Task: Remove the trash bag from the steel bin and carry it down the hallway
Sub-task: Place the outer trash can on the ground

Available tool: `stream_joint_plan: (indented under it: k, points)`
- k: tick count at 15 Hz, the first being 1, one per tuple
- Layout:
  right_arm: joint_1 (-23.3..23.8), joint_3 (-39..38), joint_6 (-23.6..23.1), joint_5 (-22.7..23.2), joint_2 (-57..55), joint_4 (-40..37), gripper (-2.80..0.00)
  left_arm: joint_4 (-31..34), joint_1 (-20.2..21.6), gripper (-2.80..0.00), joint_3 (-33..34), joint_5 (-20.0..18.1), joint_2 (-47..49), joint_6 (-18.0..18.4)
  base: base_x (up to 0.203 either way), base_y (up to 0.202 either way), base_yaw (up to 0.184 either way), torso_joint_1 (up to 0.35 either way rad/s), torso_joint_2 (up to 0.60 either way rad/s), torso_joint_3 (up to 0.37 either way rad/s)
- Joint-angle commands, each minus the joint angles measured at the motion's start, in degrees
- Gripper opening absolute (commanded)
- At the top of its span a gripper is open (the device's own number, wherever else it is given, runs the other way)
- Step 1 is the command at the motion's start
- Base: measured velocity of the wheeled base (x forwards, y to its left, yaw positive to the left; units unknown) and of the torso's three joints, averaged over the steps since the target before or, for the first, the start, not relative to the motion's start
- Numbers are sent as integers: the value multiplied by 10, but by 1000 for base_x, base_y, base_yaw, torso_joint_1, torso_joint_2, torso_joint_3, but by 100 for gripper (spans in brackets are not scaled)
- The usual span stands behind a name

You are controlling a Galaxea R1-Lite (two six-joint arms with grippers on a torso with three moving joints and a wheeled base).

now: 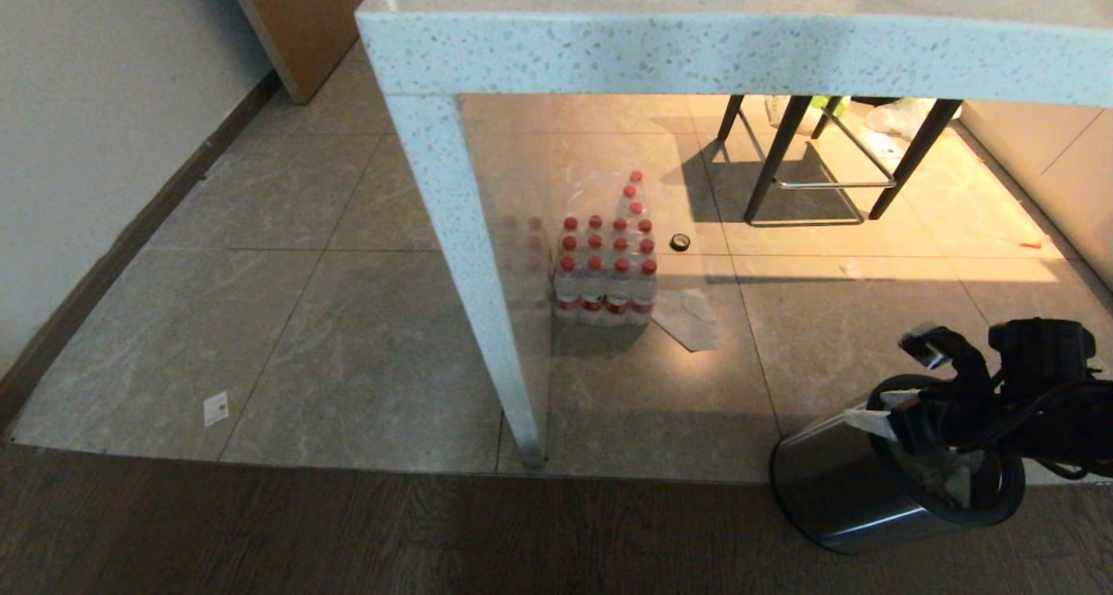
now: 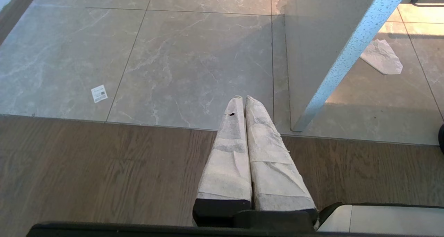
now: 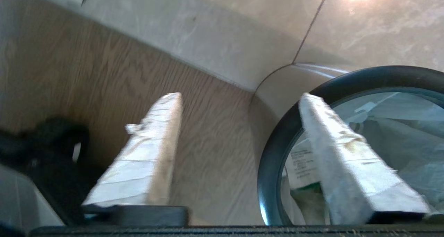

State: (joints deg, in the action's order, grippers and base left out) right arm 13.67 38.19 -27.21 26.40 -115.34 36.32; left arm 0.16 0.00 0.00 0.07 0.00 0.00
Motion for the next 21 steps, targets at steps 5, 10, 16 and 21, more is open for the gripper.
stream_joint_plan:
  k: [5,10,16,21]
  points:
    - [35,15,-21,-3,18,-100,0,0,0,-280,1,0,0,0,0,0,0,0,0,0]
    - [48,9,-37,-4,-5,-105,0,0,0,-280,1,1,0,0,0,0,0,0,0,0]
    - [56,66,-56,1,-80,-102,0,0,0,-280,1,1,0,0,0,0,0,0,0,0]
    - [52,85,-57,1,-111,-105,0,0,0,-280,0,0,0,0,0,0,0,0,0,0]
